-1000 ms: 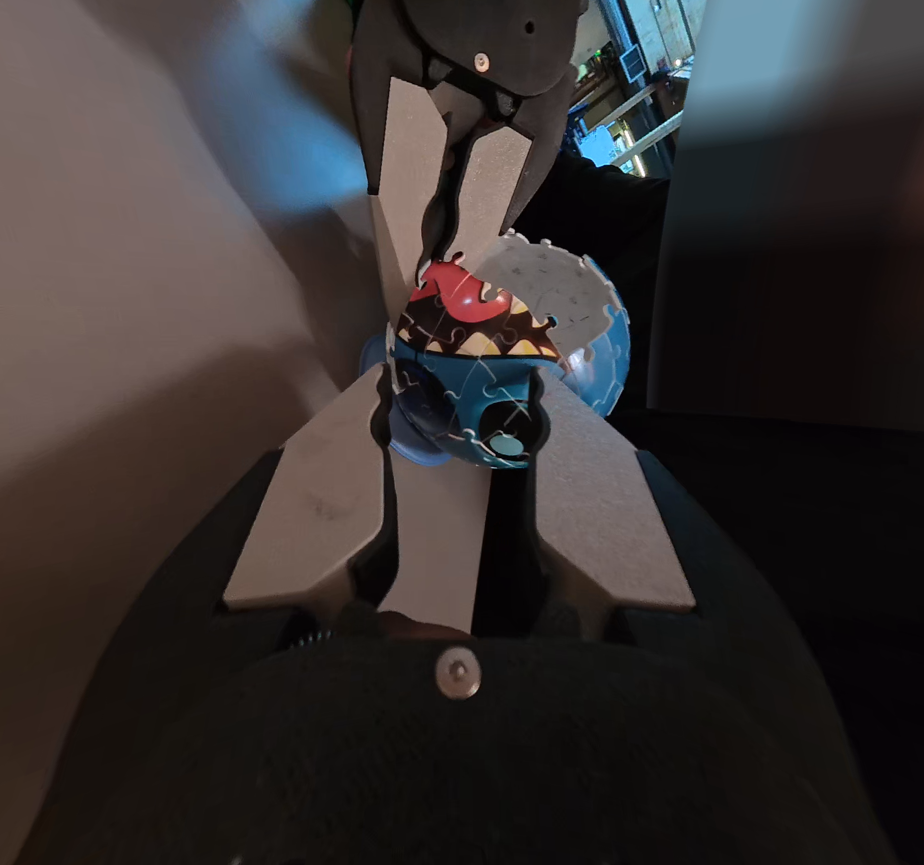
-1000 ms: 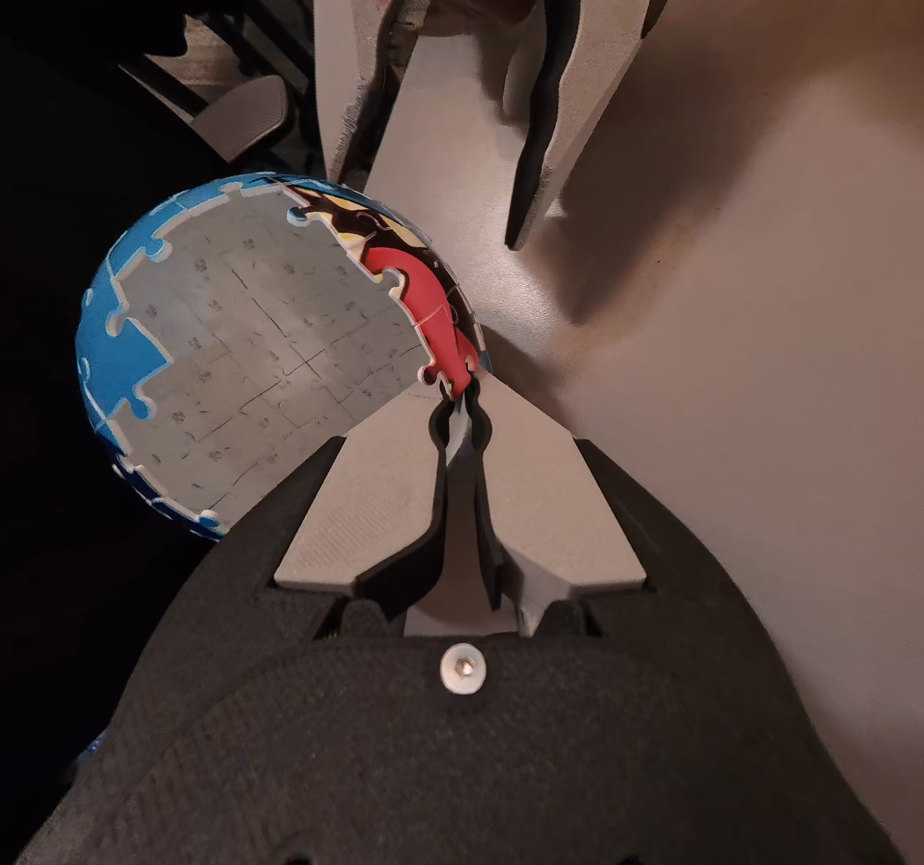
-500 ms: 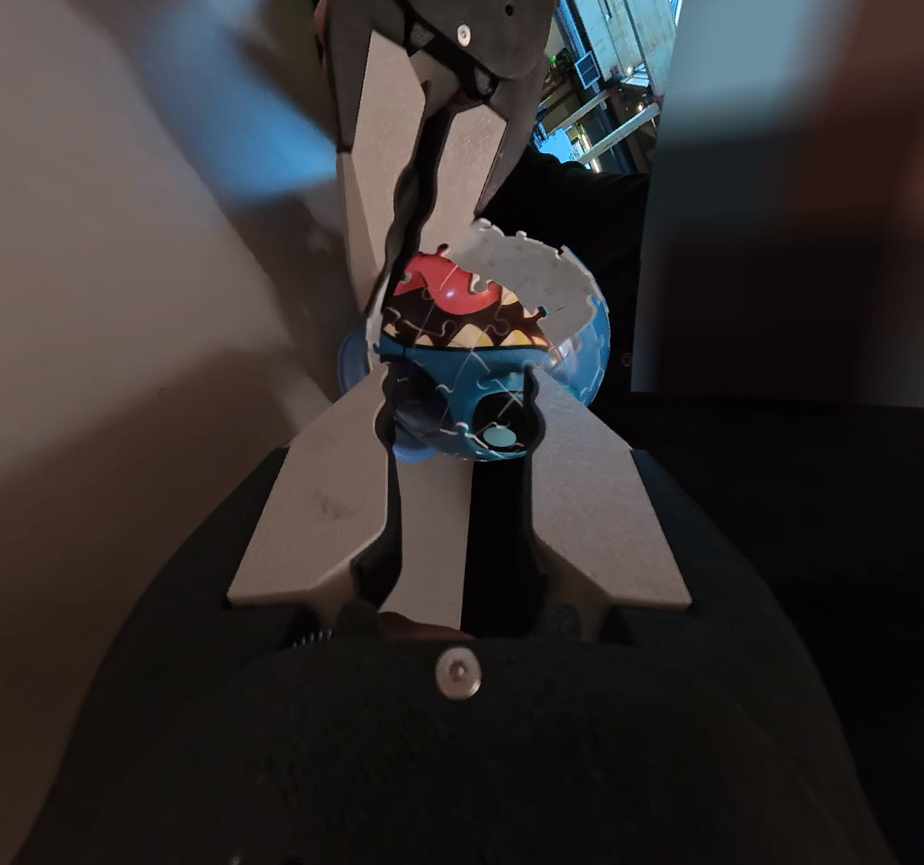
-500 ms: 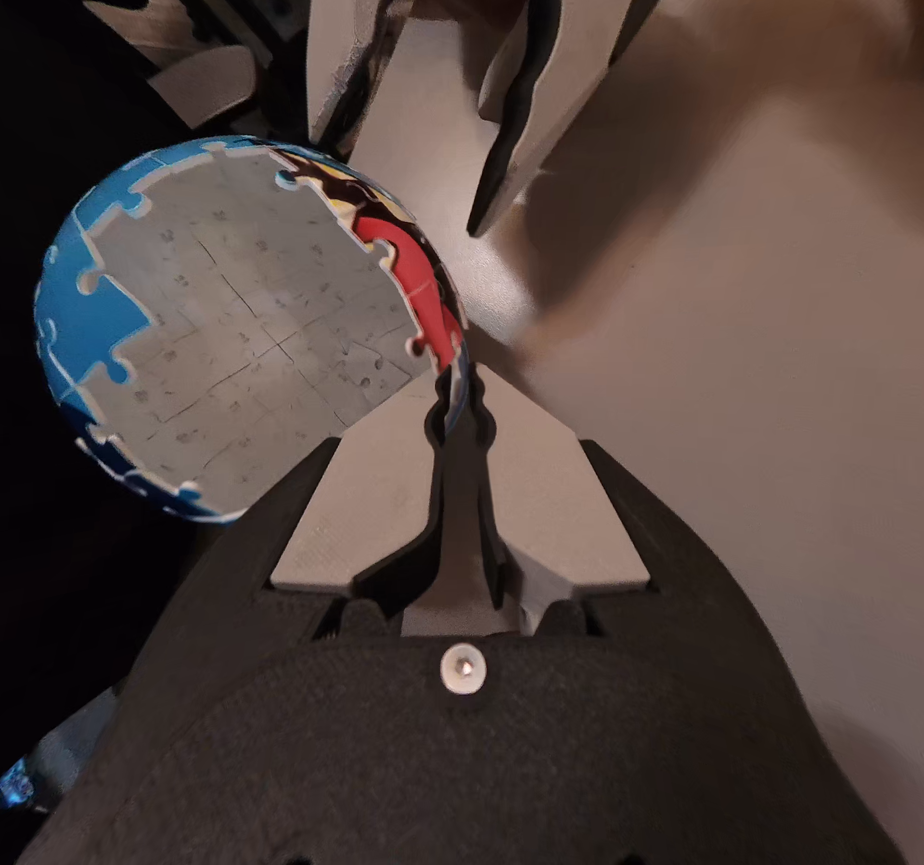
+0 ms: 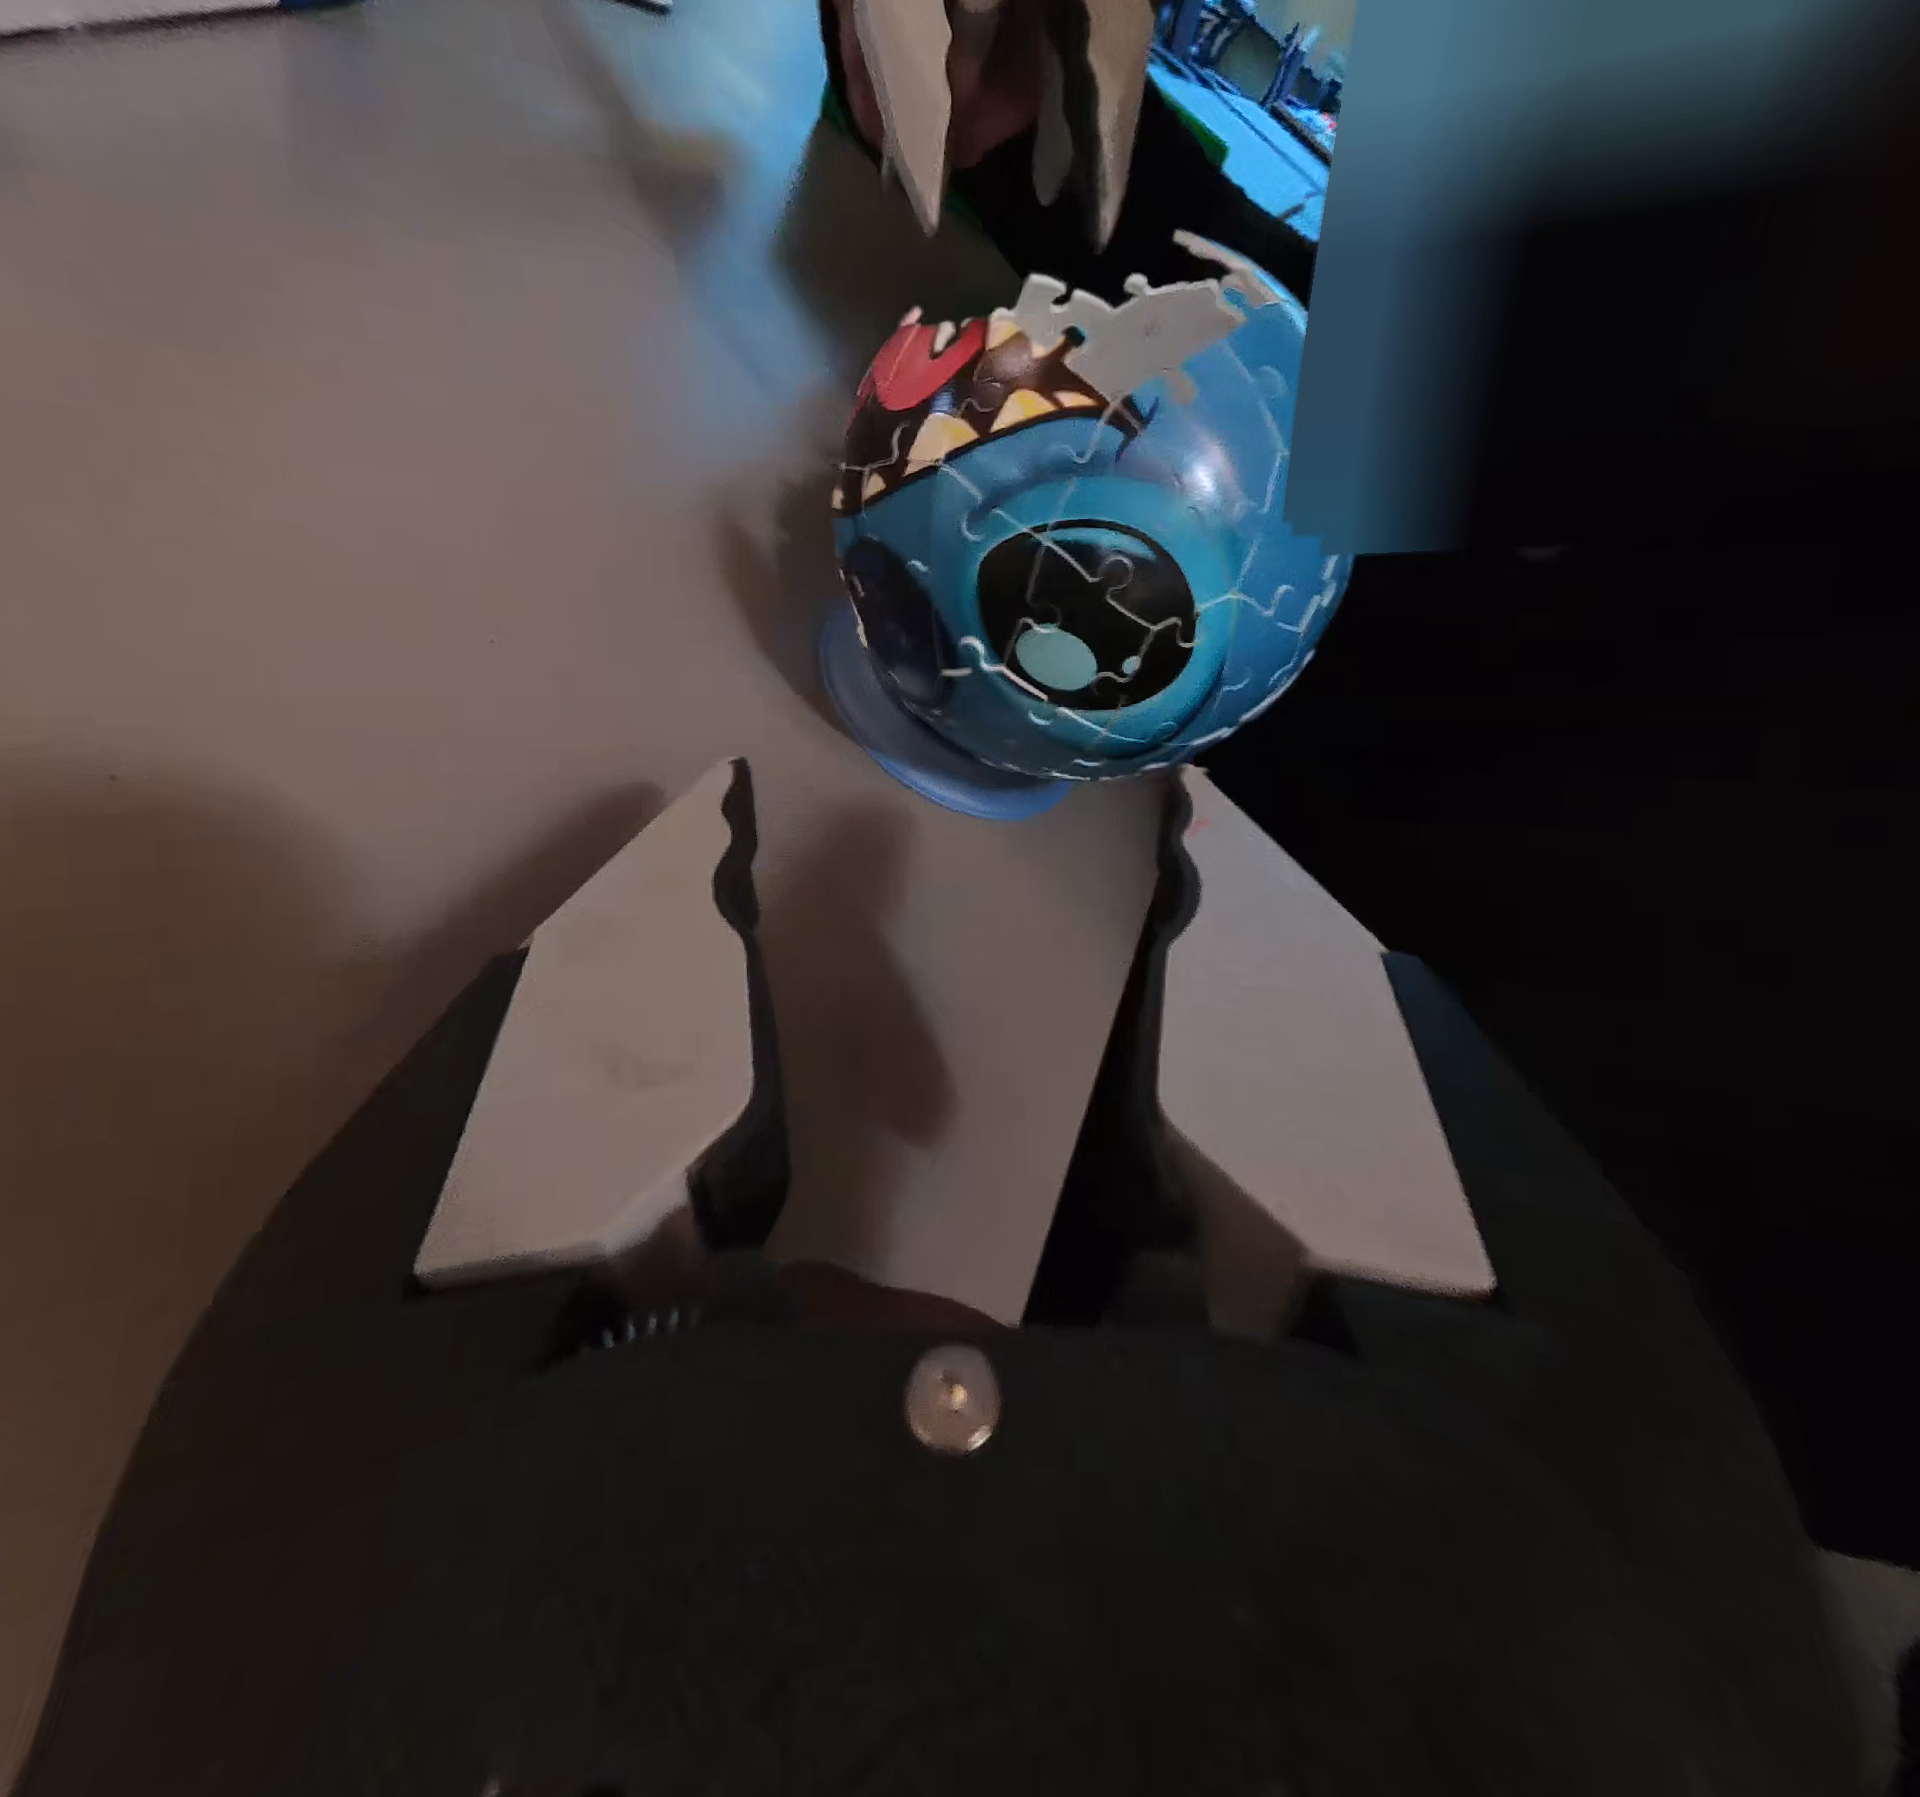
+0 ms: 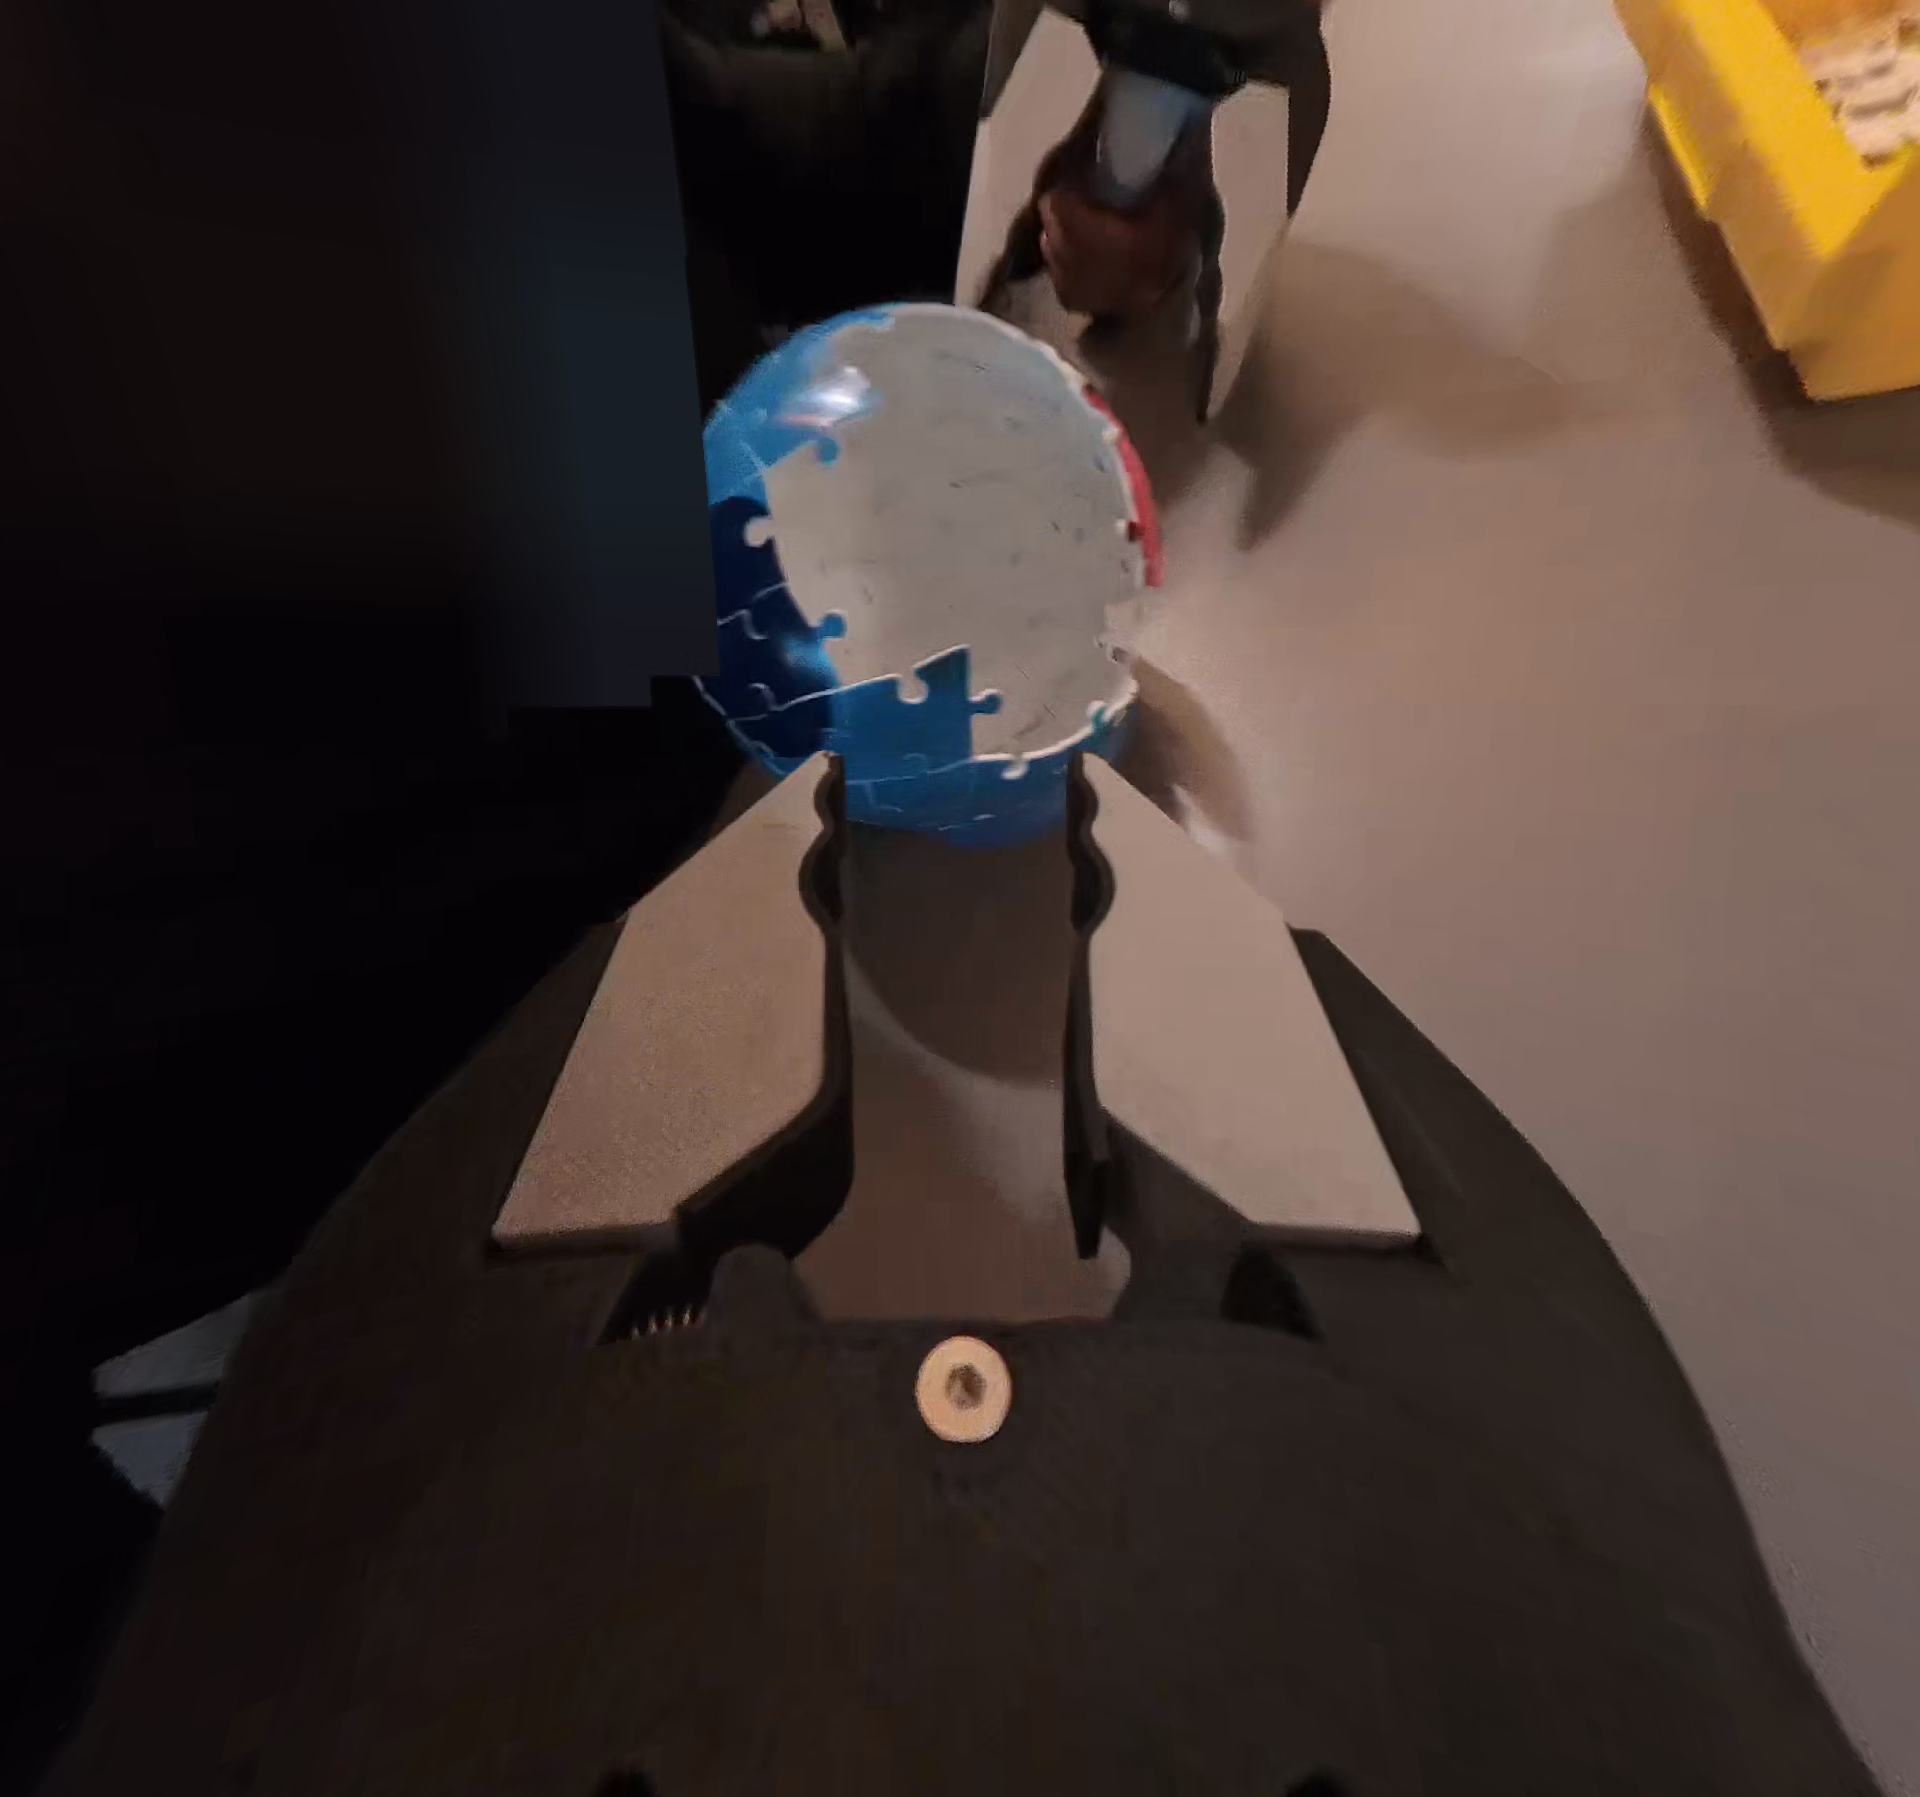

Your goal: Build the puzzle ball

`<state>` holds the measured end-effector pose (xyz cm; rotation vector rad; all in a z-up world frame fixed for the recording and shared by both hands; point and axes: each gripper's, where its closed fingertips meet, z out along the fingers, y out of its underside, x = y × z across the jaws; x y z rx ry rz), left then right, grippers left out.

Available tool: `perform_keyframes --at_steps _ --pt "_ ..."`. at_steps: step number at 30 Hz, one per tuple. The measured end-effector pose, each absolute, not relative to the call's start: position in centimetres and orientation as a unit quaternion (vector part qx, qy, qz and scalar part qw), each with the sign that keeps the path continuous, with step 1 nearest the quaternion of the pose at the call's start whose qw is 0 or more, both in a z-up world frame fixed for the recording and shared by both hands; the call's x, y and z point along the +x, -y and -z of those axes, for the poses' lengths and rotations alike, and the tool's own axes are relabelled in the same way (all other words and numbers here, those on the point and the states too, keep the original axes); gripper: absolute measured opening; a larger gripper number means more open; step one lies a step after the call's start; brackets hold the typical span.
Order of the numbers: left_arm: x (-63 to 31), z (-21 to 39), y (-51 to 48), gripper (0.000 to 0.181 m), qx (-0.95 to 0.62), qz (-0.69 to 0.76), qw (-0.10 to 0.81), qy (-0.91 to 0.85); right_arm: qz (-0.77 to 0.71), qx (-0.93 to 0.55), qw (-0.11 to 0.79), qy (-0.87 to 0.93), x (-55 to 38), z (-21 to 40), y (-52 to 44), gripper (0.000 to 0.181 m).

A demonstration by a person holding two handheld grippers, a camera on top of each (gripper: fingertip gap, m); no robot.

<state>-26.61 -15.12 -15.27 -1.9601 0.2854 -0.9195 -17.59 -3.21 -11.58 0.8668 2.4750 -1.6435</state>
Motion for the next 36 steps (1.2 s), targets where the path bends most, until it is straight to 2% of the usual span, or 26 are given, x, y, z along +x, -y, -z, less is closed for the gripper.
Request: perform_keyframes --at_steps 4,7,13,16,17,23,27,32,36 --pt "-27.5 17.1 14.9 0.085 -0.846 0.272 0.434 -0.148 0.499 0.327 -0.038 -0.802 -15.9 14.7 2.2 0.048" --pt "-27.2 17.5 15.0 0.084 -0.862 0.244 0.403 -0.189 0.502 0.355 -0.068 -0.785 -14.8 15.5 2.5 0.052" --pt "-23.2 17.4 15.1 0.085 -0.859 0.187 0.414 -0.235 0.473 0.389 -0.181 -0.770 -14.4 15.7 6.2 0.068" --pt "-21.9 18.0 14.6 0.088 -0.854 0.173 0.430 -0.238 0.471 0.398 -0.218 -0.757 -15.2 16.1 7.0 0.093" --pt "-21.4 18.0 14.4 0.089 -0.850 0.184 0.434 -0.236 0.471 0.399 -0.218 -0.755 -15.5 16.2 7.2 0.099" --pt "-20.4 18.8 13.2 0.092 -0.852 0.192 0.432 -0.226 0.472 0.401 -0.189 -0.762 -17.0 17.3 9.1 0.098" --pt "-20.0 18.5 12.9 0.096 -0.857 0.197 0.430 -0.205 0.474 0.417 -0.177 -0.755 -17.5 17.3 9.5 0.110" --pt "-19.7 16.5 13.2 0.095 -0.870 0.241 0.401 -0.156 0.507 0.446 -0.107 -0.730 -17.2 16.0 9.8 0.110" --pt "-19.1 14.9 14.3 0.093 -0.881 0.312 0.342 -0.097 0.530 0.479 -0.001 -0.700 -16.5 15.0 10.9 0.110"
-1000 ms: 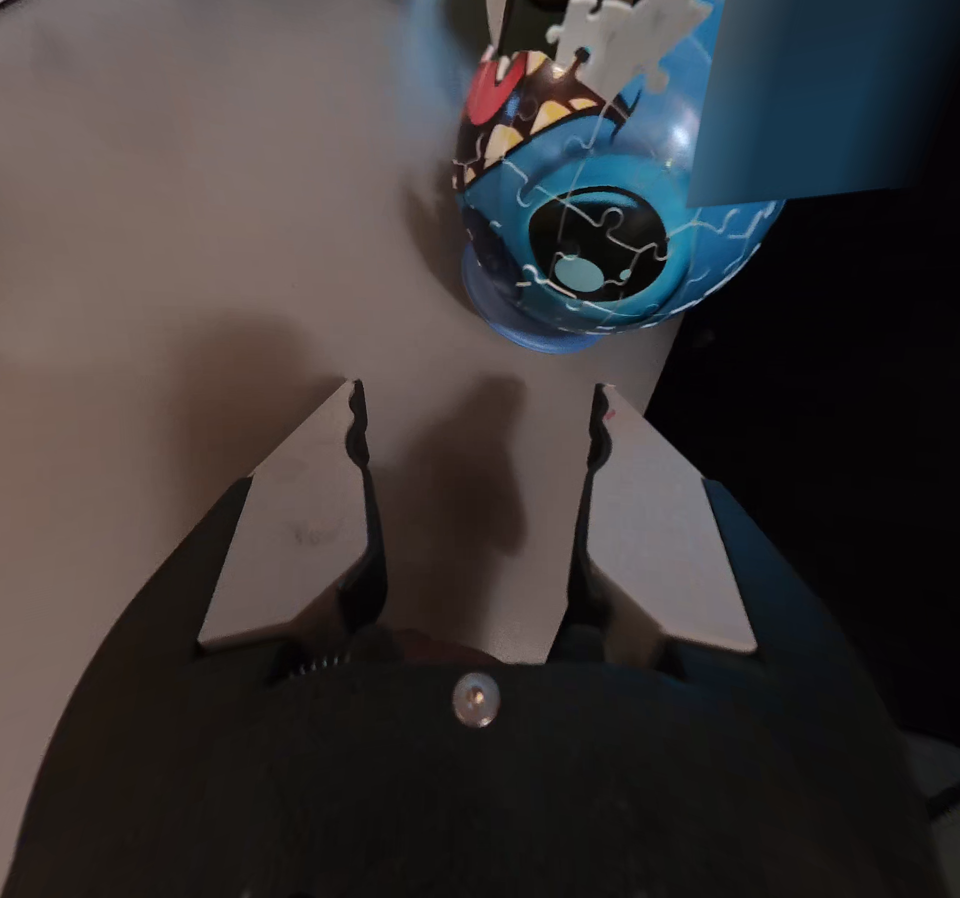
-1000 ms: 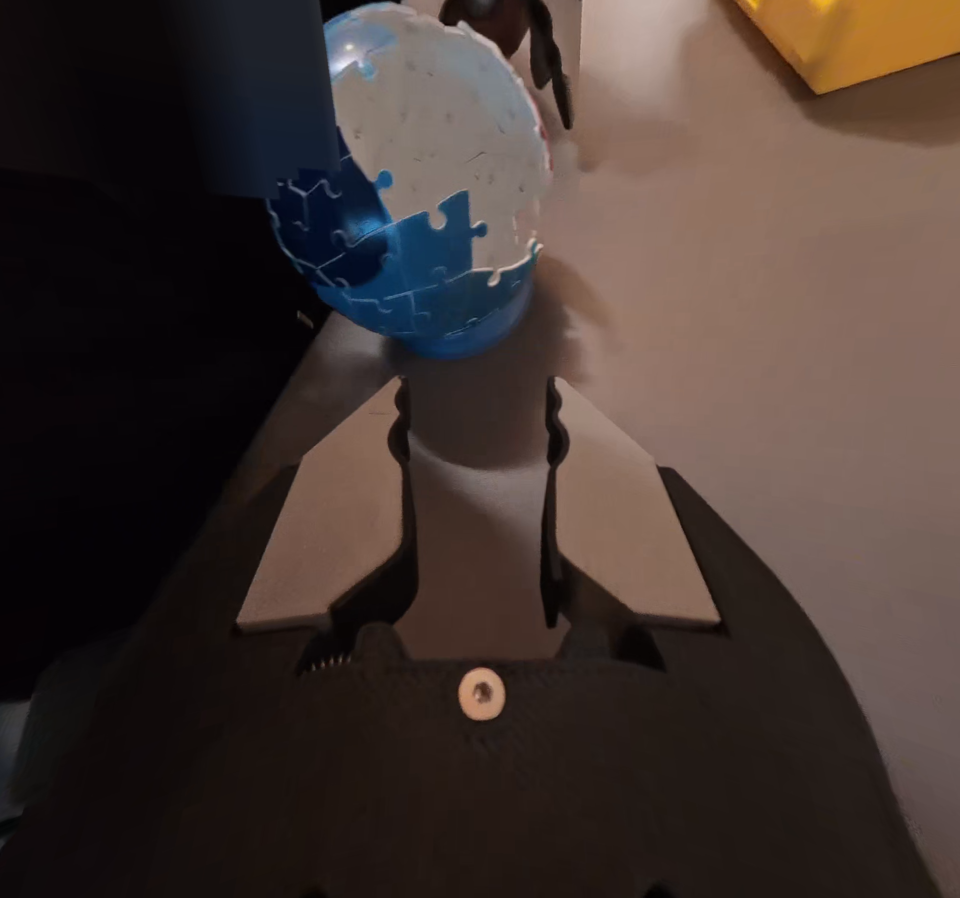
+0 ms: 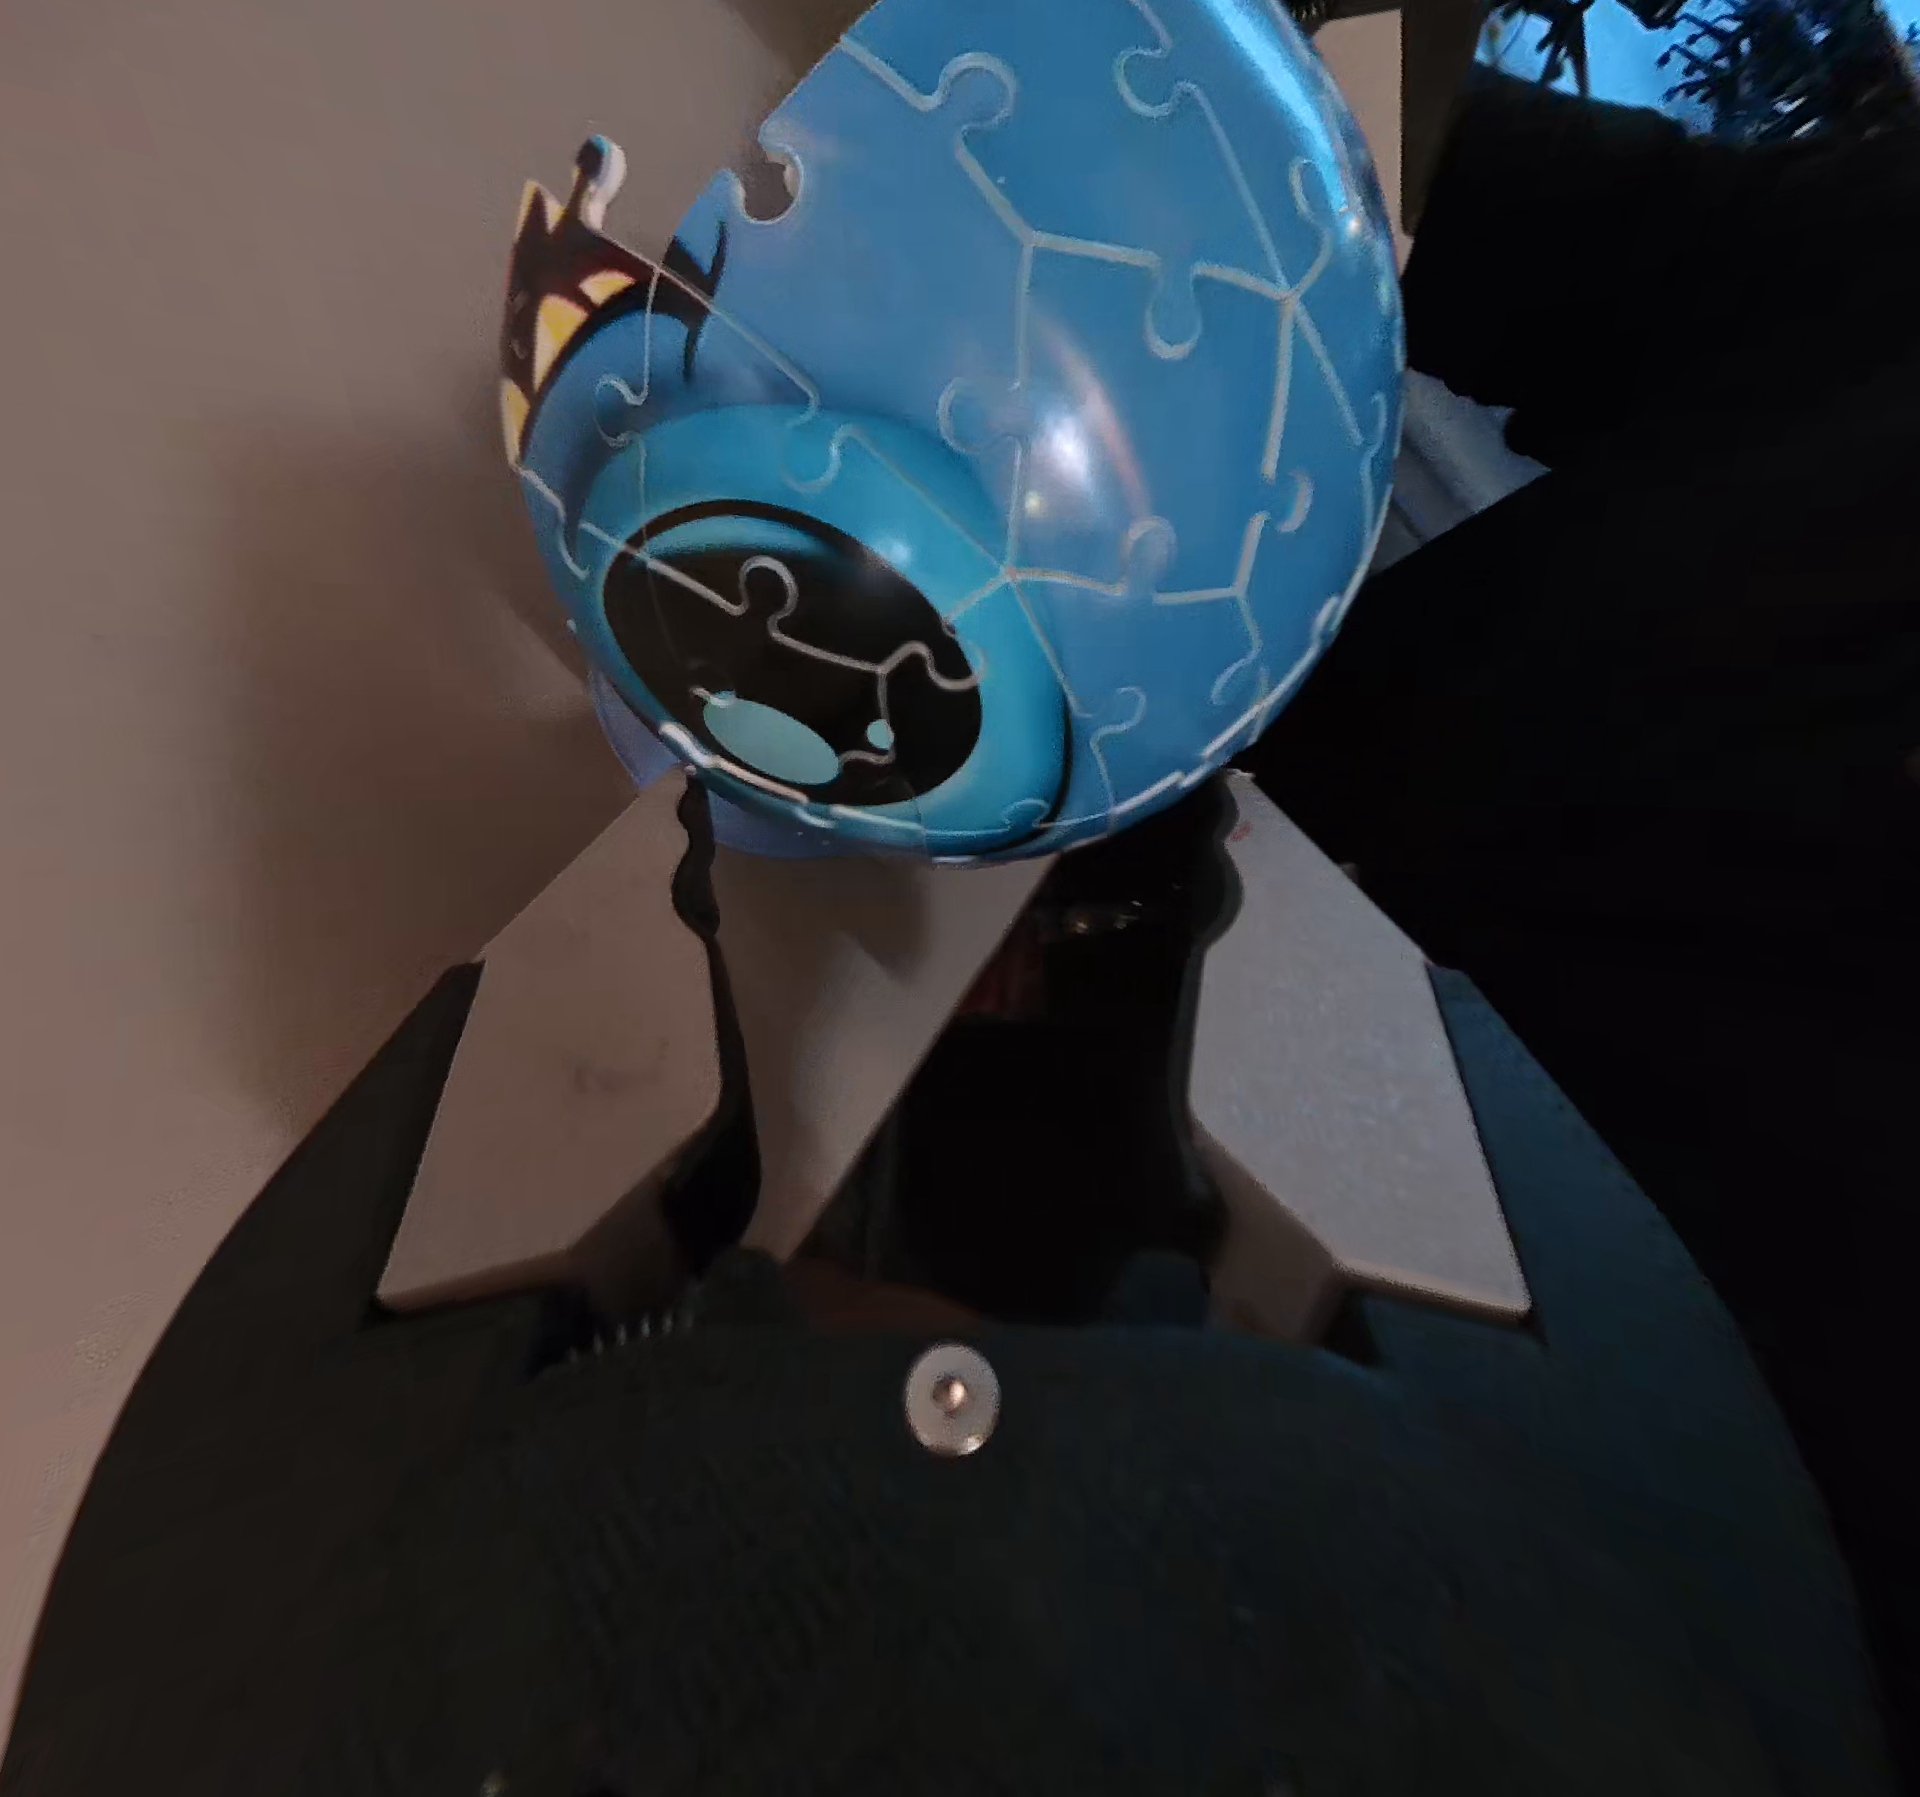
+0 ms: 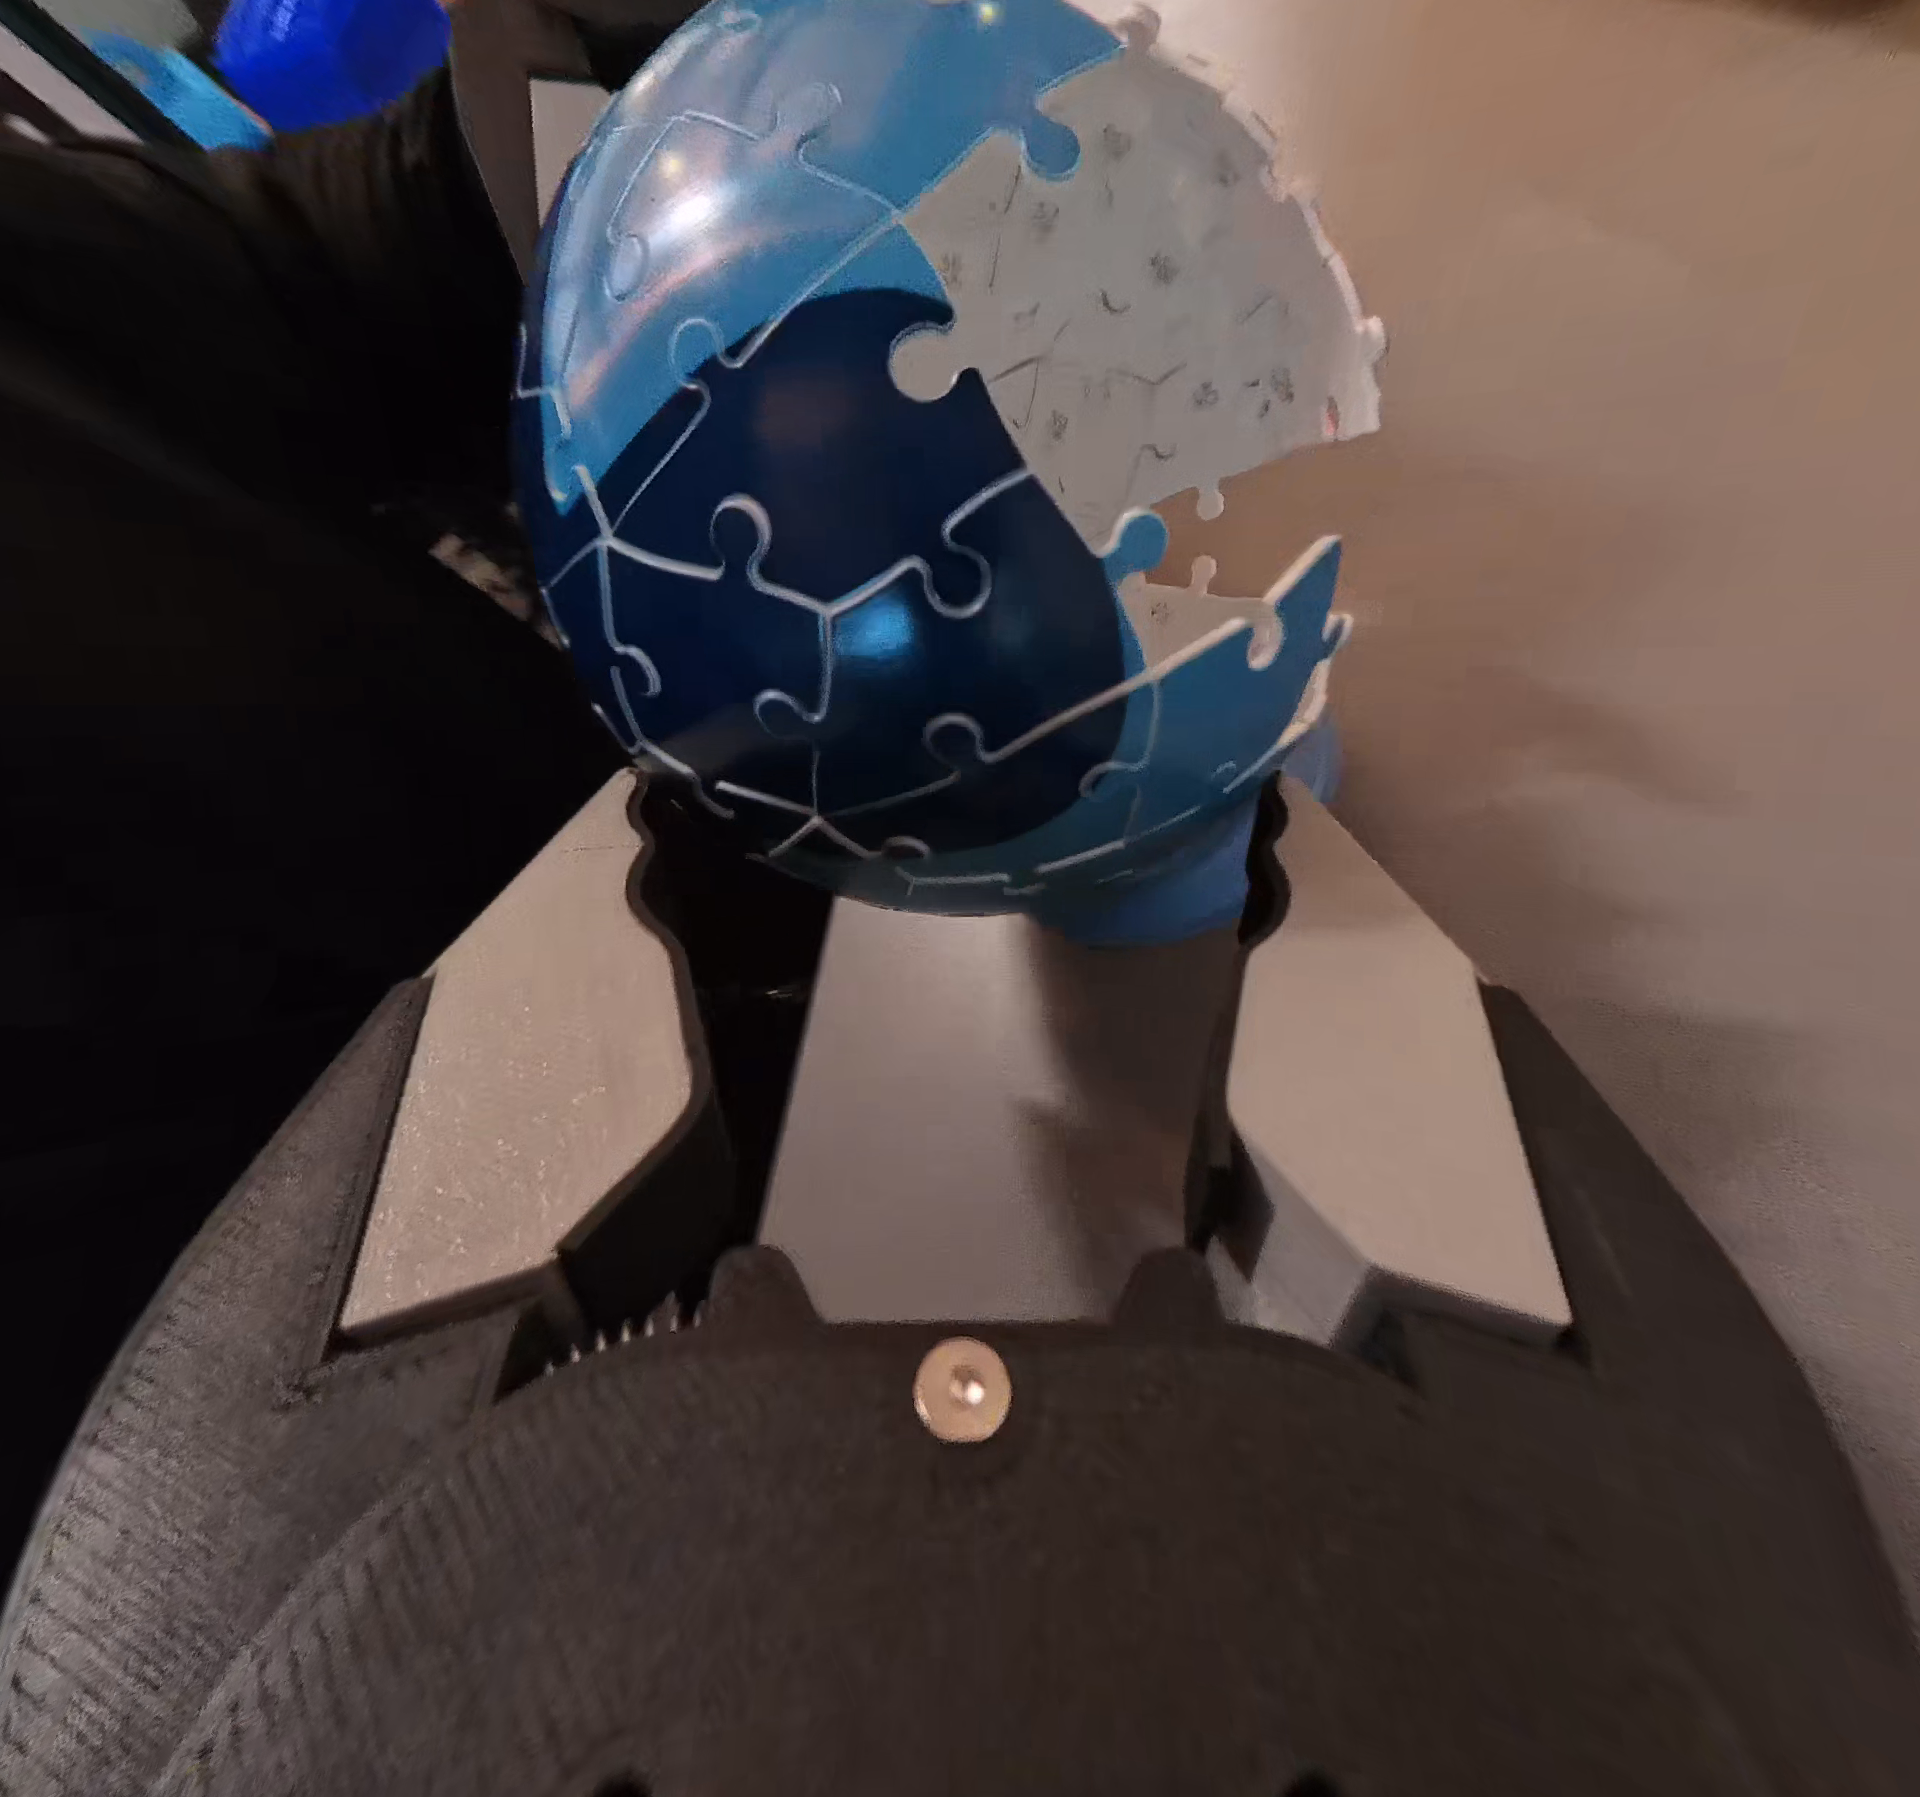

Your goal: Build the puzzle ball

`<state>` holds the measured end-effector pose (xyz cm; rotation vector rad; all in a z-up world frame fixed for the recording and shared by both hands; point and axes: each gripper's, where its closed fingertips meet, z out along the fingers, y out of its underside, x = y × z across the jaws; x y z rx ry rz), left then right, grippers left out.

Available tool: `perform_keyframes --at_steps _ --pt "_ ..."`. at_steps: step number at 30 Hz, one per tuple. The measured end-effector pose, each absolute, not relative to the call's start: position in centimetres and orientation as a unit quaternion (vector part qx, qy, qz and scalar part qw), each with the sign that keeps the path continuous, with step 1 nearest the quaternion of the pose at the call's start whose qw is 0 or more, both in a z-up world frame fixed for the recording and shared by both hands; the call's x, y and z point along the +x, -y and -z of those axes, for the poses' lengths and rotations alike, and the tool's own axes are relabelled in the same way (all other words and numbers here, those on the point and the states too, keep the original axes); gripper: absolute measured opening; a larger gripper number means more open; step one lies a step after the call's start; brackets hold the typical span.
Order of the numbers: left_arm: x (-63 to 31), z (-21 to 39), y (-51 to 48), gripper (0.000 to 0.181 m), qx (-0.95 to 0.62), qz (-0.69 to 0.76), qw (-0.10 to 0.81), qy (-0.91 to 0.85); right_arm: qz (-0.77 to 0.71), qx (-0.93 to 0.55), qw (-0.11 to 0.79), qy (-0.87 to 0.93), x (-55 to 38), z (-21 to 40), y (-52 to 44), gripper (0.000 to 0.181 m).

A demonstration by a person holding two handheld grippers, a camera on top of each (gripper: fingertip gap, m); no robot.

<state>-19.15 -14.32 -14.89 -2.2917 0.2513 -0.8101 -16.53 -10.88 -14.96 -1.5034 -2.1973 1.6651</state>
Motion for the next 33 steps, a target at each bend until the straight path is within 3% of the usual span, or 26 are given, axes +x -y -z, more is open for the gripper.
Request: perform_keyframes --at_steps 9,15,33 --pt "-17.8 12.6 17.0 0.093 -0.901 0.394 0.181 -0.026 -0.534 -0.512 -0.194 0.645 -14.1 14.1 14.3 0.112" --pt "-17.9 12.4 17.8 0.094 -0.922 0.377 0.072 -0.051 -0.560 -0.513 -0.211 0.615 -14.3 13.8 14.8 0.113" --pt "-19.6 12.9 15.9 0.084 -0.929 0.366 -0.024 -0.051 -0.628 -0.506 -0.325 0.494 -15.6 13.8 12.4 0.111"
